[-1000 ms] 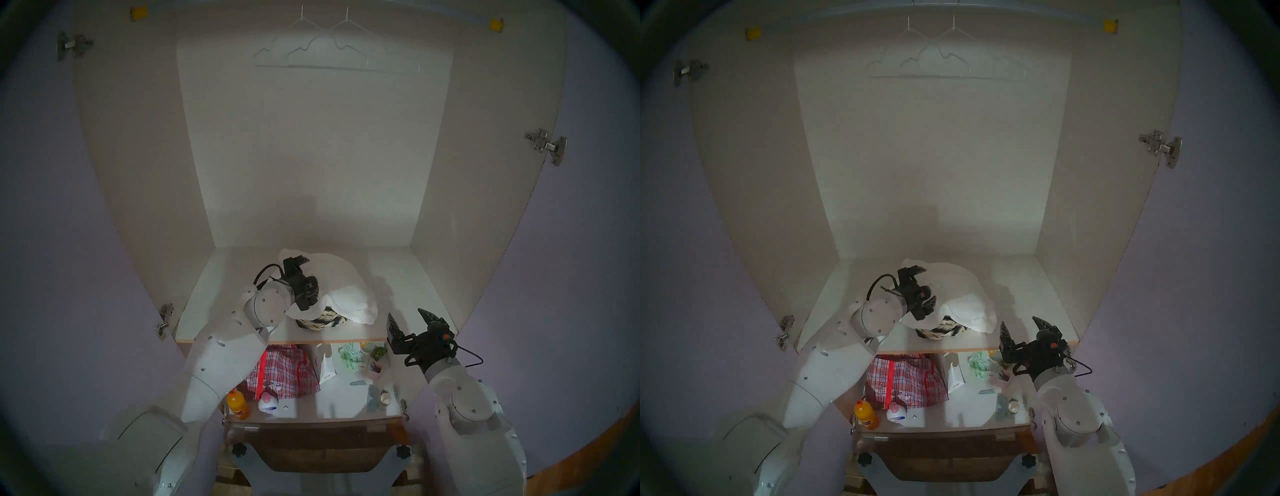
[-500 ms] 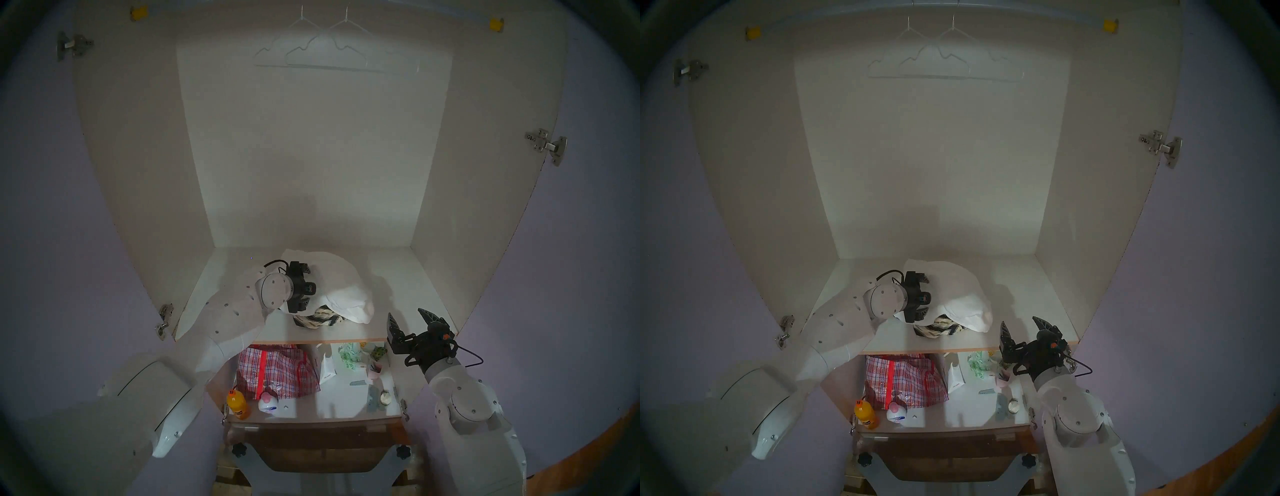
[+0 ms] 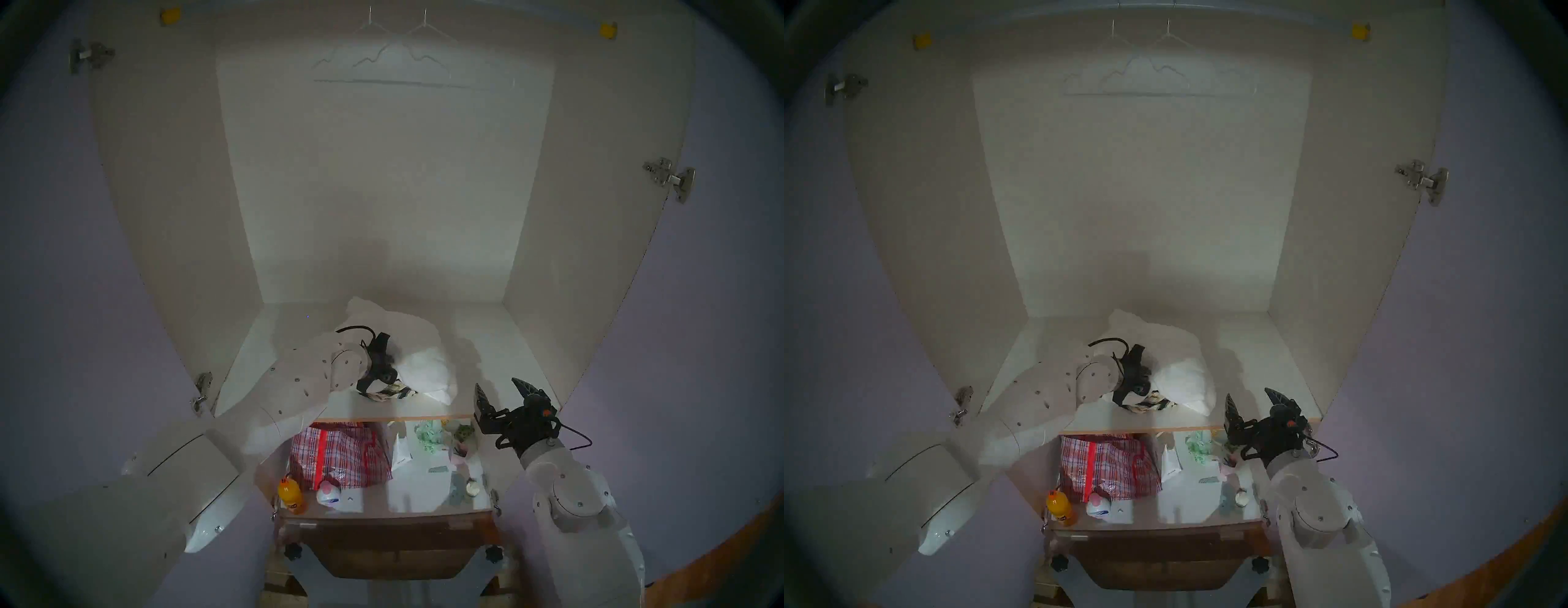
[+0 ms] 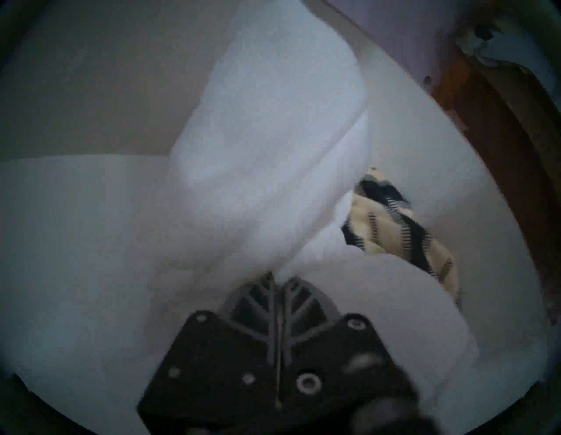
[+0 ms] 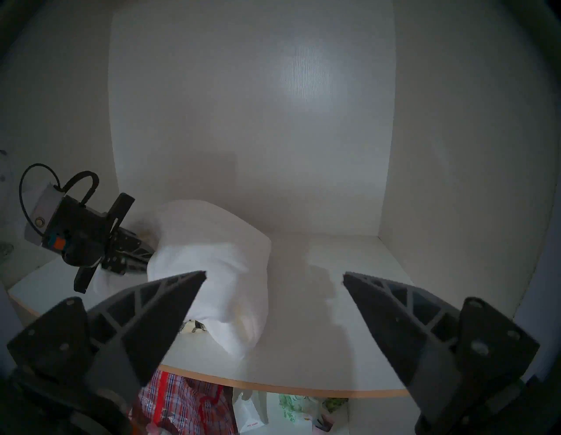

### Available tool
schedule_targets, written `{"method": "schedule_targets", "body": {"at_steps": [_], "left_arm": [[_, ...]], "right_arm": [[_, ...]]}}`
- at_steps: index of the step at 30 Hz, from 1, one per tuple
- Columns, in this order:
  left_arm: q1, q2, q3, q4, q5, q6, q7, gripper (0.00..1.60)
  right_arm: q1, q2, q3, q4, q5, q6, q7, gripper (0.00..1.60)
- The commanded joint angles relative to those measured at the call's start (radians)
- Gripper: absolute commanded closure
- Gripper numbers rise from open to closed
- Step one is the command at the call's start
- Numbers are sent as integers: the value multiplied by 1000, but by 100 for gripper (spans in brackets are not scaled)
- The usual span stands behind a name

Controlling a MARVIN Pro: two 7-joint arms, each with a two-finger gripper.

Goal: Sort tops into two piles: light colors and dark colors

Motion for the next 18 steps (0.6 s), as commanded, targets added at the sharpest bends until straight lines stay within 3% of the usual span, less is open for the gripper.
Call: {"method": "schedule_targets", "body": {"at_steps": [1, 6, 7, 11, 16, 17, 18], "left_arm": [[-10, -3, -80, -77, -57, 15, 101, 160], [35, 0, -199, -174, -137, 14, 260, 160], [73, 6, -234, -233, -170, 16, 292, 160], [89, 12, -258, -278, -191, -1, 355, 160], [184, 16, -362, -433, -266, 44, 396, 160], [191, 24, -380, -449, -286, 24, 388, 160], [197, 34, -406, -453, -343, -53, 388, 160]], "right_arm": [[11, -2, 0, -23, 1, -15, 0, 0], [12, -2, 0, -22, 1, -13, 1, 0], [11, -2, 0, -23, 1, -15, 1, 0], [11, -2, 0, -23, 1, -15, 1, 0], [11, -3, 0, -23, 1, -17, 2, 0], [11, -3, 0, -23, 0, -17, 2, 0], [11, -3, 0, -23, 1, -15, 2, 0]]}}
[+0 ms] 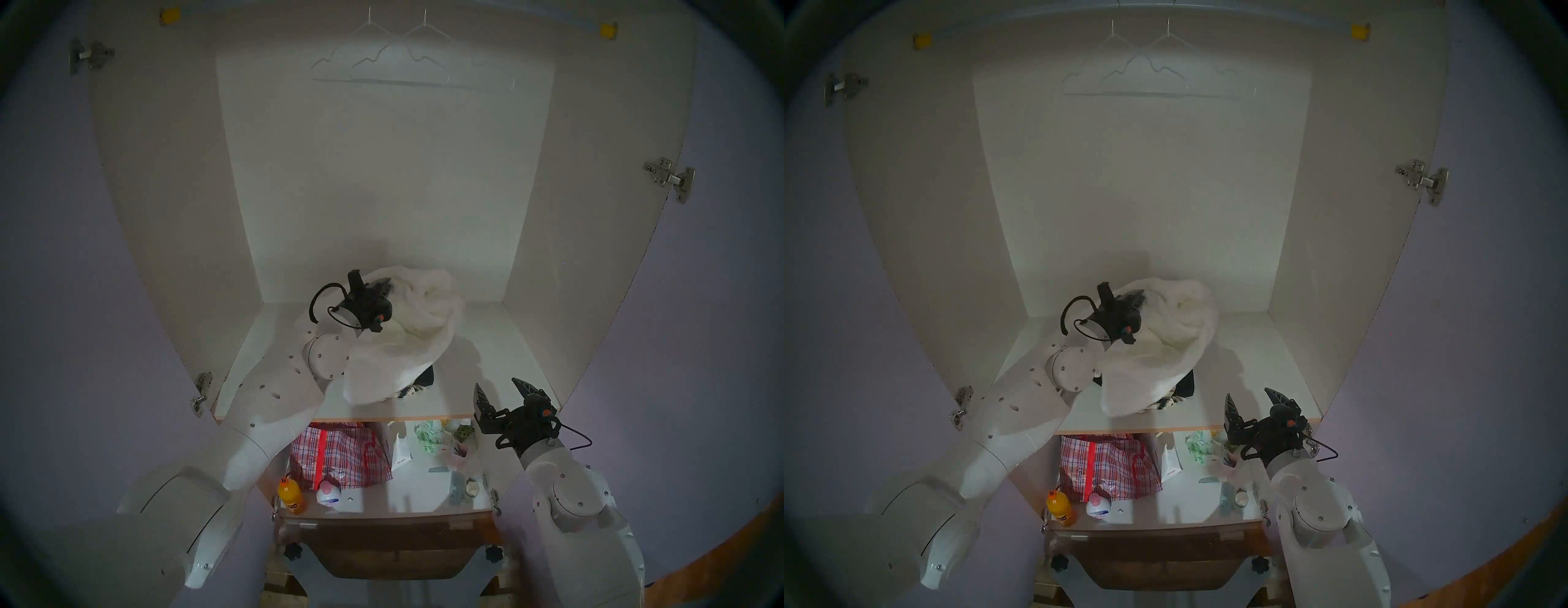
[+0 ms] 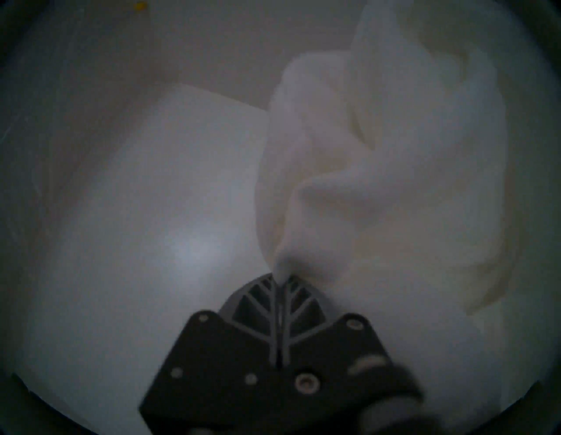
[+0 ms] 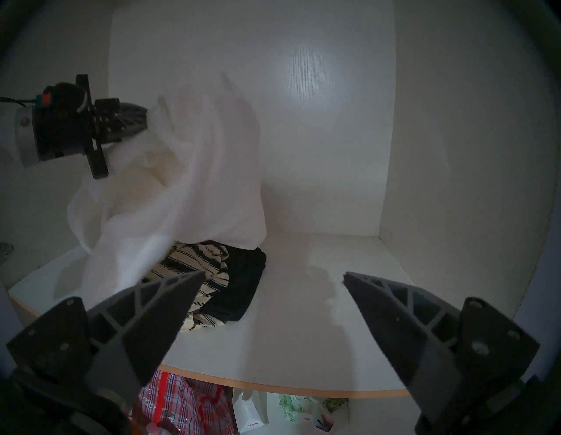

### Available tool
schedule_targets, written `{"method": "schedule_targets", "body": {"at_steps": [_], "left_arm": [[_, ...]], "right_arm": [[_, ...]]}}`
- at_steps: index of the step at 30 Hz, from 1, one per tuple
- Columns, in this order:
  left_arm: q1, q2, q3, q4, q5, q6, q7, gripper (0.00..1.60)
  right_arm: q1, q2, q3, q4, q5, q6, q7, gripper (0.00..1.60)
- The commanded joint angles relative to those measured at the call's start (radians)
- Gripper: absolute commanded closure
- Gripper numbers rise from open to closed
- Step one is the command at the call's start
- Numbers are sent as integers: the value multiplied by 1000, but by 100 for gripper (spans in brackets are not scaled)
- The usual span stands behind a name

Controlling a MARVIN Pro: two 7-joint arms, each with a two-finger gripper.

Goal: Sort tops into two piles: light colors and dark colors

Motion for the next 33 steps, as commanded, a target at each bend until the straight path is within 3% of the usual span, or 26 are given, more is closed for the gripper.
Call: {"method": "schedule_targets", "body": {"at_steps": [1, 2, 3, 4, 7, 13, 15, 18, 19, 20, 22, 23, 24, 28, 29, 33], "left_arm": [[-15, 8, -109, -59, -135, 2, -30, 160], [-20, 39, -101, -67, -149, -15, -73, 160], [-24, 77, -77, -67, -124, -37, -88, 0], [-8, 46, -111, -70, -208, -23, -106, 0], [4, 60, -96, -74, -206, -1, -174, 0], [28, 74, -49, -83, -180, 19, -203, 0], [17, 110, -24, -74, -214, -39, -298, 0], [-14, 194, 76, -85, -184, -74, -364, 0], [-28, 201, 78, -85, -174, -98, -431, 0], [-40, 207, 91, -77, -170, -121, -443, 0], [-65, 209, 114, -57, -213, -137, -526, 0], [-95, 239, 171, -39, -166, -205, -584, 0], [-99, 264, 221, -37, -135, -229, -578, 0], [-115, 269, 289, -11, -62, -319, -706, 0], [-118, 267, 315, -1, 7, -343, -719, 0], [-124, 238, 379, 107, 143, -445, -830, 0]], "right_arm": [[11, -2, 0, -23, 1, -15, 0, 0], [11, -2, 0, -24, 0, -16, 0, 0], [10, -2, 0, -24, 0, -16, 0, 0], [10, -2, 0, -24, 0, -17, 0, 0], [9, -3, 0, -24, 0, -21, 0, 0], [9, -3, 0, -24, -1, -22, 0, 0], [9, -3, 0, -24, -1, -21, 0, 0], [10, -3, 0, -24, 0, -19, 1, 0], [10, -3, 0, -24, 0, -19, 1, 0], [10, -3, 0, -24, 0, -19, 1, 0], [10, -4, 0, -24, -1, -20, 1, 0], [10, -4, 0, -24, -1, -19, 1, 0], [10, -3, 0, -24, 0, -18, 1, 0], [10, -4, 1, -24, 0, -17, 2, 0], [11, -3, 1, -23, 0, -15, 2, 0], [11, -4, 1, -22, 0, -14, 2, 0]]}}
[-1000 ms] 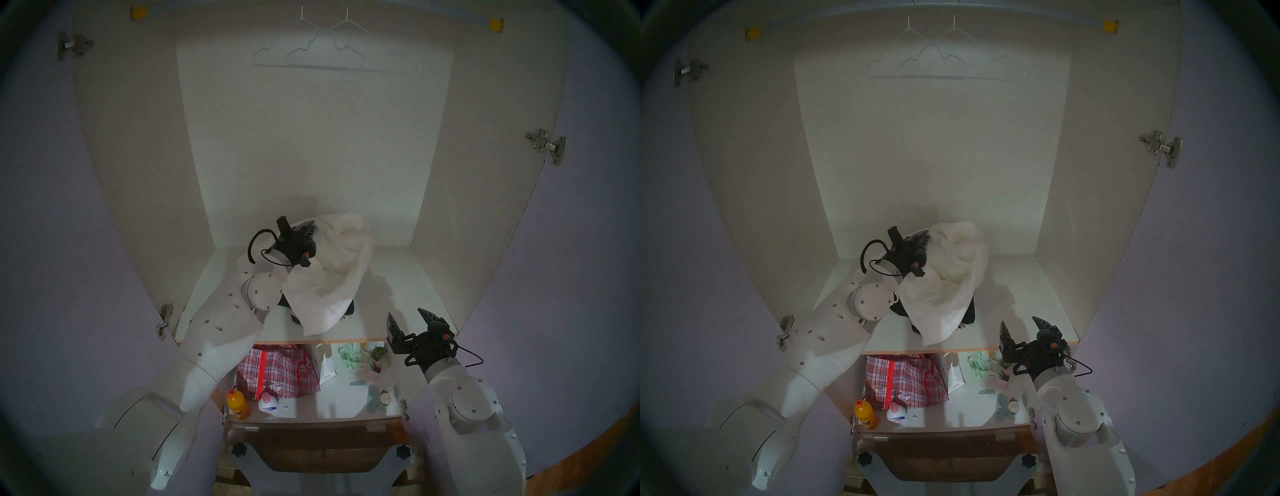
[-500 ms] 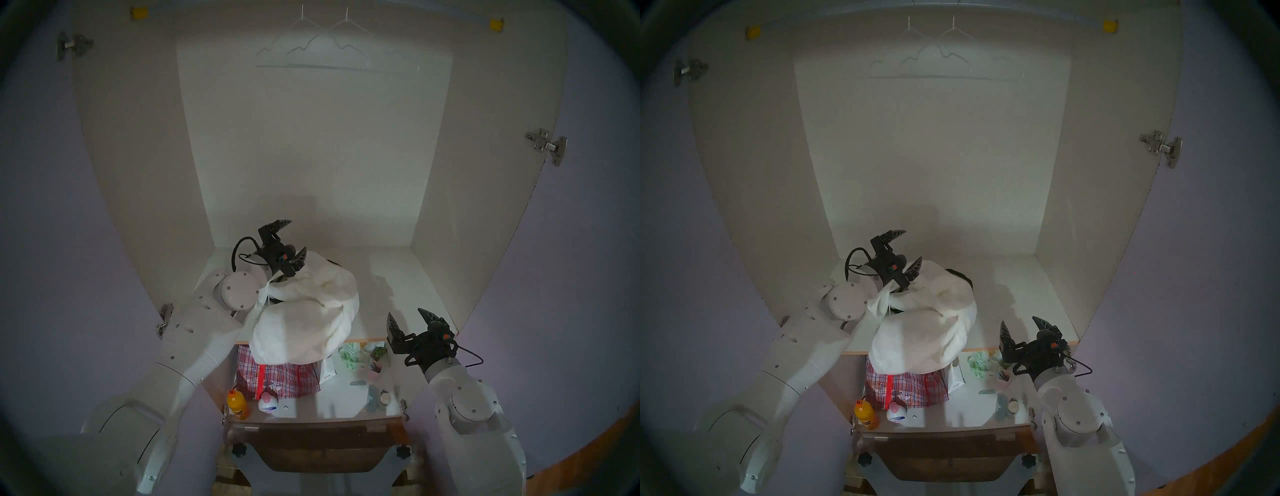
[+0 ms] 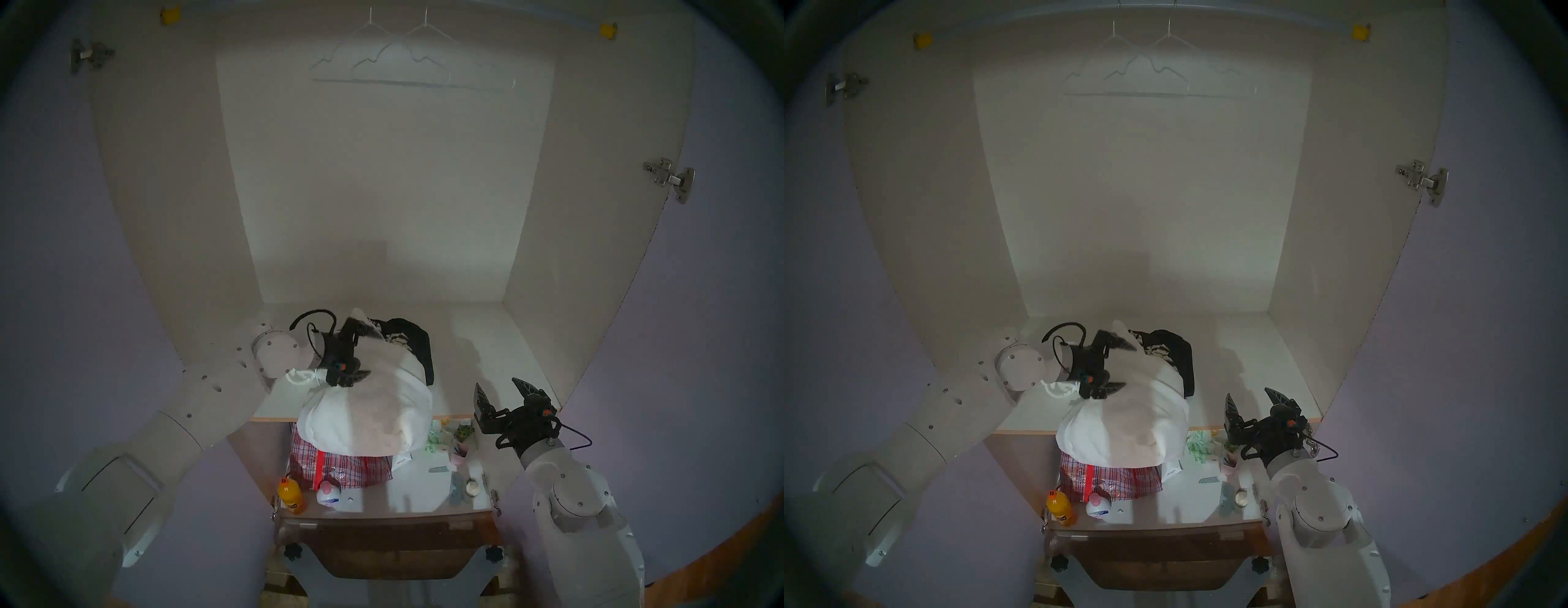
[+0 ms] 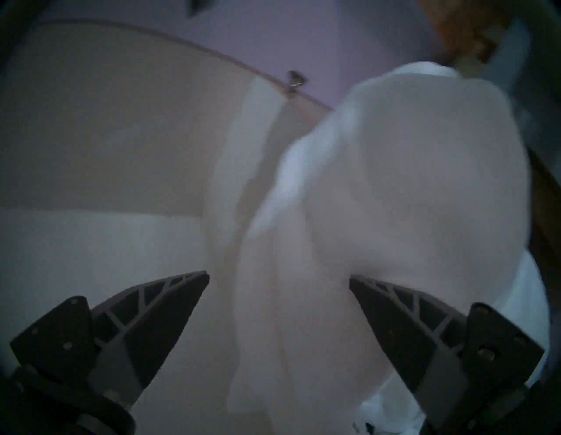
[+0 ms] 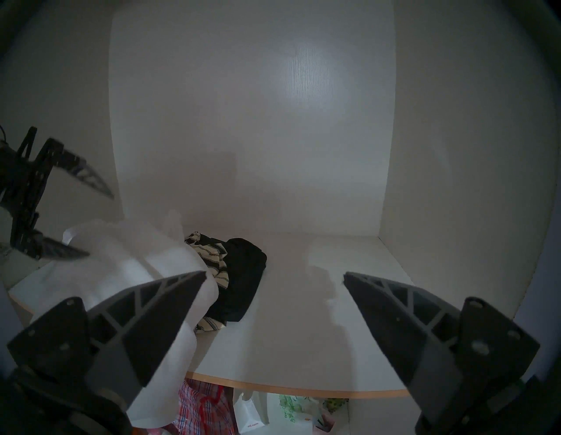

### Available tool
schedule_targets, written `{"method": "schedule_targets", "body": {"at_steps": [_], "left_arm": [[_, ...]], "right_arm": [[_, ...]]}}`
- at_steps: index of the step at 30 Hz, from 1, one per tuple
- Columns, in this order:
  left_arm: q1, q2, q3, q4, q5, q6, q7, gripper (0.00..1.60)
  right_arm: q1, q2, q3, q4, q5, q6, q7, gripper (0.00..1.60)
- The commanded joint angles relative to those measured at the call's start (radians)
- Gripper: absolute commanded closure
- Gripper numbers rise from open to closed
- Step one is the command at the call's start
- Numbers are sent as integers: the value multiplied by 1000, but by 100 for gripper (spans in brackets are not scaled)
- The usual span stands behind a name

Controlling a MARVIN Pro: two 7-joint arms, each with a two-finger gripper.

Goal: Sort tops into two piles: light colors and dark colors

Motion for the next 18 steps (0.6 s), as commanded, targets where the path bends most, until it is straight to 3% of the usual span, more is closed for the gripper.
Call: {"method": "schedule_targets", "body": {"at_steps": [1, 5, 6, 7, 12, 18], "left_arm": [[-35, -60, 127, 124, 151, -77, -55, 0], [-61, -133, 130, 266, 265, -111, 32, 0], [-62, -155, 114, 294, 258, -82, 44, 86], [-60, -165, 107, 301, 268, -67, 77, 160], [-81, -227, 29, 348, 299, -38, 233, 160], [-87, -248, -103, 309, 273, -26, 434, 160]], "right_arm": [[10, -1, -1, -24, 0, -15, 0, 0], [10, -2, 0, -24, 0, -18, 0, 0], [10, -2, 0, -24, -1, -18, 0, 0], [10, -2, 0, -24, 0, -18, 0, 0], [11, -1, 0, -22, 0, -12, 1, 0], [13, -1, 0, -20, 0, -11, 1, 0]]}}
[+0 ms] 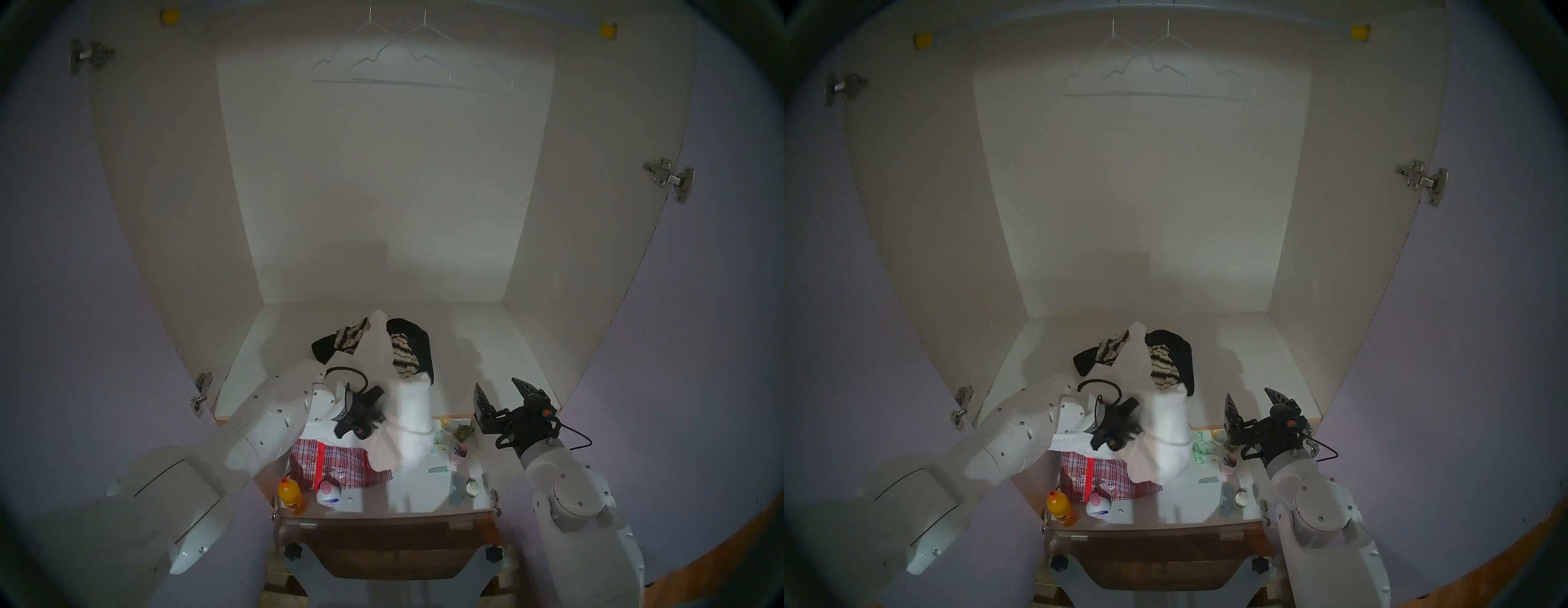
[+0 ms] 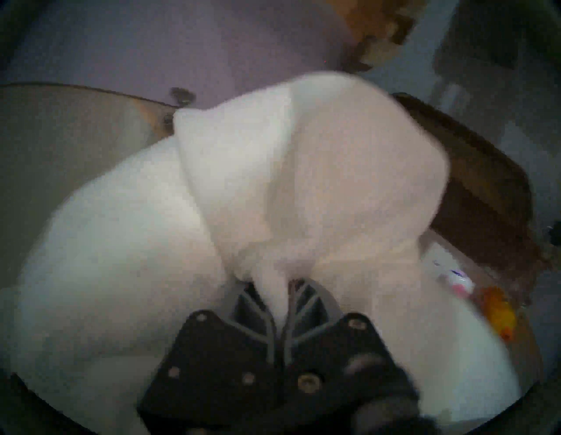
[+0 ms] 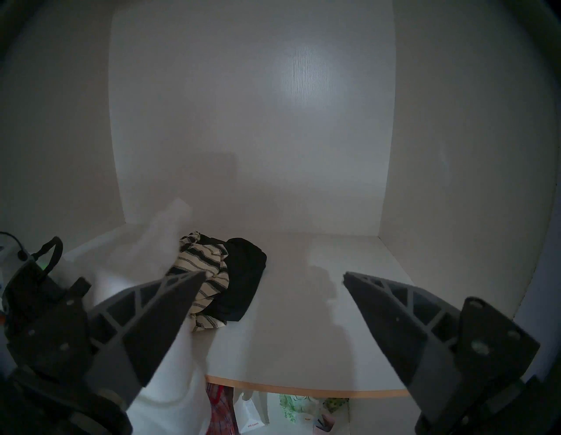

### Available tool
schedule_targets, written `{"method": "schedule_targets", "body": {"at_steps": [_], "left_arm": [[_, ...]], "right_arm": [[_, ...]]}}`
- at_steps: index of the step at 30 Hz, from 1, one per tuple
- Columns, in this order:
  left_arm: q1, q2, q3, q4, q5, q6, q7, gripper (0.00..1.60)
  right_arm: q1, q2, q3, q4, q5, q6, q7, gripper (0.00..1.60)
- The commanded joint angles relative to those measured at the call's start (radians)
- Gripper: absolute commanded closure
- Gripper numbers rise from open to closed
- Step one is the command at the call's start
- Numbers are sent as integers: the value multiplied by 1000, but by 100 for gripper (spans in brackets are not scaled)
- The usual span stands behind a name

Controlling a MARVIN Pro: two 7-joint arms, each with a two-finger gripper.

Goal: Sort tops into two piles: light colors and dark colors

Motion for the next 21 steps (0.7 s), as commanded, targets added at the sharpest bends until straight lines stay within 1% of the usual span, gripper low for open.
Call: {"method": "schedule_targets", "body": {"at_steps": [1, 2, 4, 5, 8, 10, 14, 16, 18, 21], "left_arm": [[-56, 1, -121, -75, -71, 49, 133, 160], [-53, 14, -132, -90, -67, 51, 166, 160], [-36, 27, -173, -111, -91, 61, 226, 160], [-18, 31, -203, -126, -111, 75, 275, 160], [0, 34, -277, -153, -174, 92, 366, 160], [4, 42, -306, -170, -212, 95, 415, 160], [14, 66, -363, -200, -315, 118, 523, 160], [10, 73, -405, -201, -380, 148, 582, 160], [1, 83, -434, -200, -441, 166, 616, 160], [-12, 90, -478, -203, -545, 219, 658, 160]], "right_arm": [[12, -1, -1, -22, 0, -11, 1, 0], [12, -1, -1, -22, 0, -12, 1, 0], [11, -1, -1, -23, 0, -12, 1, 0], [11, -1, -1, -23, 0, -13, 1, 0], [12, -1, -1, -22, 0, -12, 1, 0], [12, -1, -1, -22, 0, -12, 1, 0], [12, -1, 0, -22, 0, -12, 1, 0], [12, -1, 0, -21, 0, -12, 1, 0], [12, -1, 0, -22, 0, -12, 1, 0], [12, -2, 0, -22, 0, -13, 1, 0]]}}
